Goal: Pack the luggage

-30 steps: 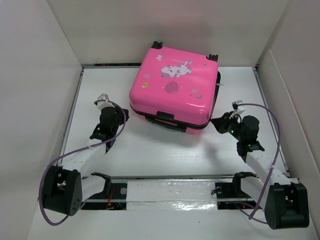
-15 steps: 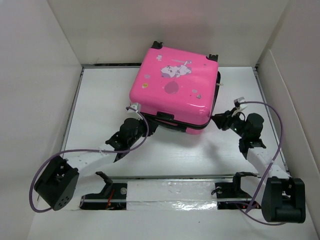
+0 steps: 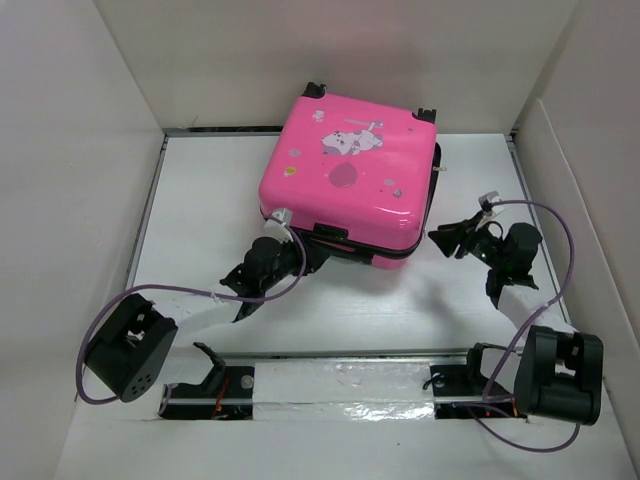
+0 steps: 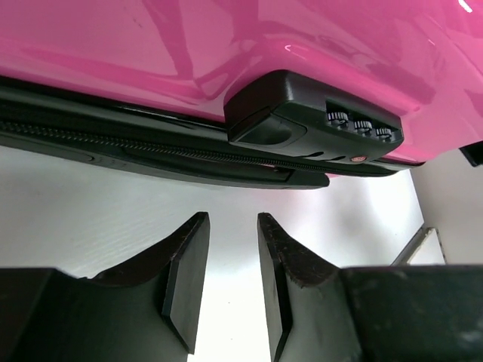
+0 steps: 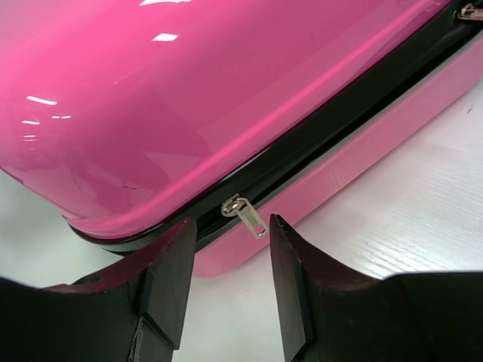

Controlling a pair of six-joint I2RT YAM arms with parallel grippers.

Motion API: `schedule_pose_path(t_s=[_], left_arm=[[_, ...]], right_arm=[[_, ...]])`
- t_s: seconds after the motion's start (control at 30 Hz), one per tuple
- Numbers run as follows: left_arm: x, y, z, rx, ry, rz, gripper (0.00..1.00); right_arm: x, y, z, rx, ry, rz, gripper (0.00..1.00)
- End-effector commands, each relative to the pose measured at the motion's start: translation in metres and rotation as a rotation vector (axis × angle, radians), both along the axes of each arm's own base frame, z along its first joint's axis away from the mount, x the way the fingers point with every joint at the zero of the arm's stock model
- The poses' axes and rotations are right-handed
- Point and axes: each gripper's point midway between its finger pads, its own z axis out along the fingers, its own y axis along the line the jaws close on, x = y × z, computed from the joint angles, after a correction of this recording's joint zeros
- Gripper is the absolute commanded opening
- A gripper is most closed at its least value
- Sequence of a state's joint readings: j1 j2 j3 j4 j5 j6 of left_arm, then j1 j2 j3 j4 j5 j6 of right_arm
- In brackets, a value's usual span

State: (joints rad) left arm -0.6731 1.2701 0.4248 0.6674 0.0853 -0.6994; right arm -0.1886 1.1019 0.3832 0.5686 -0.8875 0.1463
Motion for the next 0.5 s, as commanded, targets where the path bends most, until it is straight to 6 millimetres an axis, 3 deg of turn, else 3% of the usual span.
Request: schedule_pose_path(t_s=[0.0,0.17,0.3,0.47], left_arm=[[0.0,-0.01,0.014,-0.055,-0.037,-0.033,0.29],[0.0,-0.014,0.008,-0.049,-0.022,-0.036,0.42],[0.001,-0.015,0.007,-0.045,-0.023,-0.022,0.42],[0.003,-0.017,0.003,-0.041,-0.013,-0.023,0.42]], right_arm=[[0.009,0.0,0.016,-0.008,-0.072,0.056,0.49],[0.014,0.012,-0.005,0.075,-0.028,0.16,0.58],[0.013,0.018,0.003,0.11,-0.076,0.221,0.62],[0.029,0.009,-0.001,0.063,-0.069,0.167,0.68]])
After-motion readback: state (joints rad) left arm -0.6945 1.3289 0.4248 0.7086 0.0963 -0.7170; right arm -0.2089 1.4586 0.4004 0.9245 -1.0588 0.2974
